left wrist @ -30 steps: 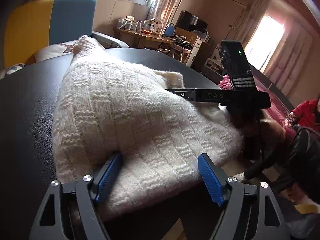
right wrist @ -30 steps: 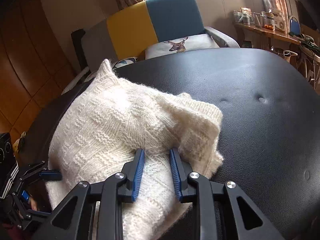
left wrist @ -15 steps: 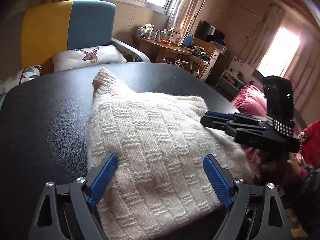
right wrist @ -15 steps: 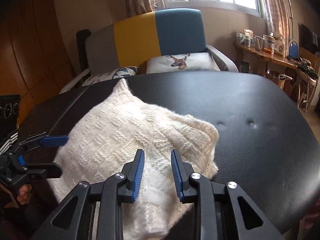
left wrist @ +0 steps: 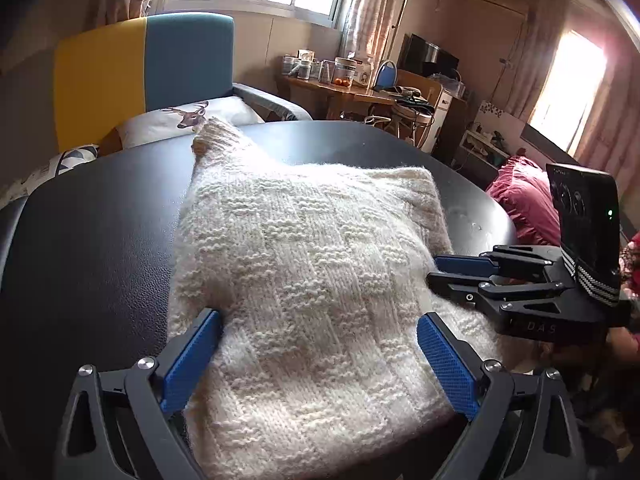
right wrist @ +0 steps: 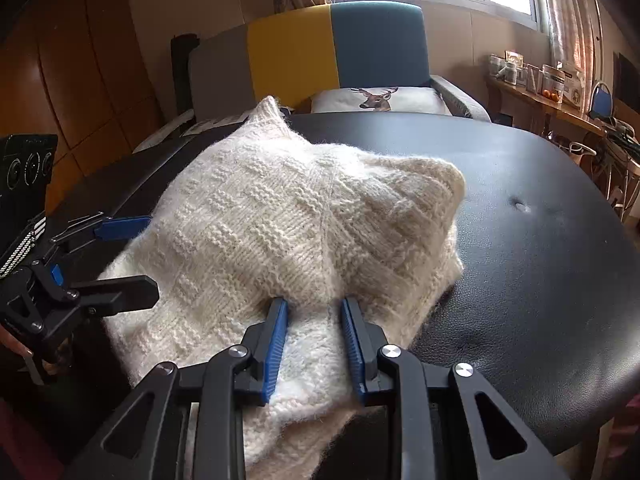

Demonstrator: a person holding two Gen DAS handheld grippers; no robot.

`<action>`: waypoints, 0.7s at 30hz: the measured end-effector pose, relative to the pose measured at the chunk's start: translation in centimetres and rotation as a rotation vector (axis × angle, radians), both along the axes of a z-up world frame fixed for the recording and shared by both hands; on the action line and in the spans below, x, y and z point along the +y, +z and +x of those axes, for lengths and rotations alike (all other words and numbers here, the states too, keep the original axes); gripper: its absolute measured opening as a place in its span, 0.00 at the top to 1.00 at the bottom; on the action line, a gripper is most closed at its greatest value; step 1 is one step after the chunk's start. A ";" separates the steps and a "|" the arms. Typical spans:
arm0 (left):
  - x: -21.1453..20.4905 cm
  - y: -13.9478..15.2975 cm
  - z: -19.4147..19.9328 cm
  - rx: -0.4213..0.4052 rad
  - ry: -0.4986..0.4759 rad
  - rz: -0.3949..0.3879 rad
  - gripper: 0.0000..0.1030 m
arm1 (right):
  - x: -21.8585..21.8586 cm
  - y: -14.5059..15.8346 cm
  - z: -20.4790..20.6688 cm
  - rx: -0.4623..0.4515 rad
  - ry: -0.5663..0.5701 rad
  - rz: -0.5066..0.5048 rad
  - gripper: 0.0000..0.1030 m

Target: Fold clothes

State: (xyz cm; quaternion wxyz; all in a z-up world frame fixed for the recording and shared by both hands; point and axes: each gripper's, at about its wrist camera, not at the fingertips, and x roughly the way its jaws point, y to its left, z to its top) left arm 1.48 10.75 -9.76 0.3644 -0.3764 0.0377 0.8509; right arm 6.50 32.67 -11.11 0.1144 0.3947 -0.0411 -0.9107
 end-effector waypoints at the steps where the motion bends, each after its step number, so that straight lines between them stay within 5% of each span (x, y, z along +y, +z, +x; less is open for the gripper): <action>1: -0.1 0.2 -0.1 -0.005 0.000 0.000 0.04 | 0.0 0.0 0.1 0.003 -0.003 -0.006 0.74; 6: -0.3 1.2 -0.5 -0.034 0.013 -0.008 0.04 | 0.4 0.6 0.4 -0.004 -0.013 -0.044 0.73; 11: -3.5 3.4 -3.4 -0.132 0.077 0.109 0.04 | 3.4 3.0 1.2 0.003 -0.077 -0.238 0.70; 15: -6.3 3.8 -7.4 -0.232 0.100 0.174 0.02 | 7.7 3.4 2.5 -0.006 -0.153 -0.503 0.51; 21: -4.8 1.2 -12.0 -0.397 -0.010 0.167 0.02 | 11.0 0.4 1.8 -0.198 -0.236 -0.733 0.33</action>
